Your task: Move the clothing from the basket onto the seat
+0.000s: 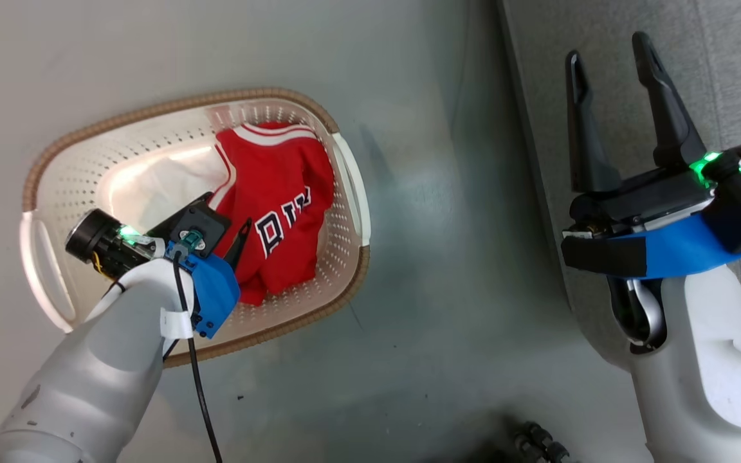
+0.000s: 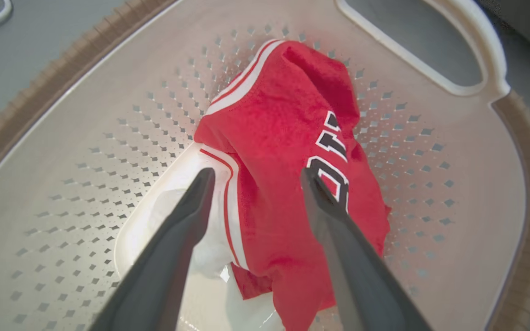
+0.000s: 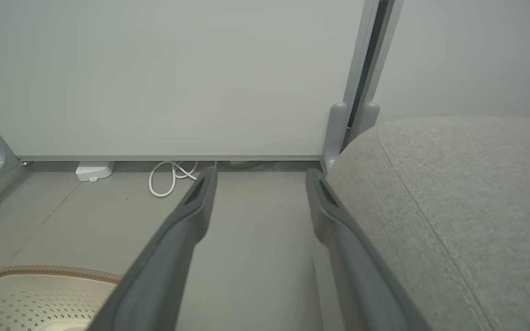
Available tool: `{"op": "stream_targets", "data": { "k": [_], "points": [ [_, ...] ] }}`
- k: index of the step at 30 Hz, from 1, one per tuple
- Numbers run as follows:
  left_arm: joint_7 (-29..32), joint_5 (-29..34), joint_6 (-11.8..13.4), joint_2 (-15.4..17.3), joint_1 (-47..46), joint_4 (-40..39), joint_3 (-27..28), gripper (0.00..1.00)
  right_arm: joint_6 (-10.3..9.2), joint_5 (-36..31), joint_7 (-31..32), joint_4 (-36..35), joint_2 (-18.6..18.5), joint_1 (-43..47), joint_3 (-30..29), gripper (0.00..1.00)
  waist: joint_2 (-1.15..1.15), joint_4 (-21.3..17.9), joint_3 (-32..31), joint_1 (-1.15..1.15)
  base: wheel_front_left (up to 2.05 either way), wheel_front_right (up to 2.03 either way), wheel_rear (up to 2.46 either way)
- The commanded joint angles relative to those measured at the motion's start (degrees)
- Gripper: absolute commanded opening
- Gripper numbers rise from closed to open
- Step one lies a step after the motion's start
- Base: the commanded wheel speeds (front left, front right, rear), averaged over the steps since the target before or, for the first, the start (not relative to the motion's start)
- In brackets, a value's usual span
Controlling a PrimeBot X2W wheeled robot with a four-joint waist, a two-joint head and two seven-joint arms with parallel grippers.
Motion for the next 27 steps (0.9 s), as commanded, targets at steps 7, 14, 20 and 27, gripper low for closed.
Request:
{"op": "stream_targets", "data": {
  "k": [7,14,20,27],
  "points": [
    [1.3,-4.7,0.0,1.0,-3.5,1.5,-5.8,1.00,0.01,0.0,-0.2,-0.9,0.0,-2.9,0.3,1.00,0.00,-0.9,5.1,-0.01,0.00,0.00,0.00],
    [3.6,-9.0,0.0,2.0,-5.6,2.4,-10.0,1.00,0.01,0.2,-0.2,-1.7,0.1,-4.1,0.2,1.00,0.00,-1.5,8.7,-0.01,0.00,0.00,0.00],
    [5.1,-11.9,0.0,2.5,-7.7,3.2,-13.0,1.00,0.01,0.4,-0.2,-2.2,0.1,-4.6,0.0,1.00,0.00,-2.0,11.3,-0.01,0.00,0.00,0.00],
    [6.5,-14.2,0.0,2.5,-10.0,4.6,-15.4,1.00,0.01,0.7,-0.2,-2.8,0.1,-5.4,0.1,1.00,0.00,-2.7,13.7,-0.01,0.00,0.00,0.00]
  ]
}}
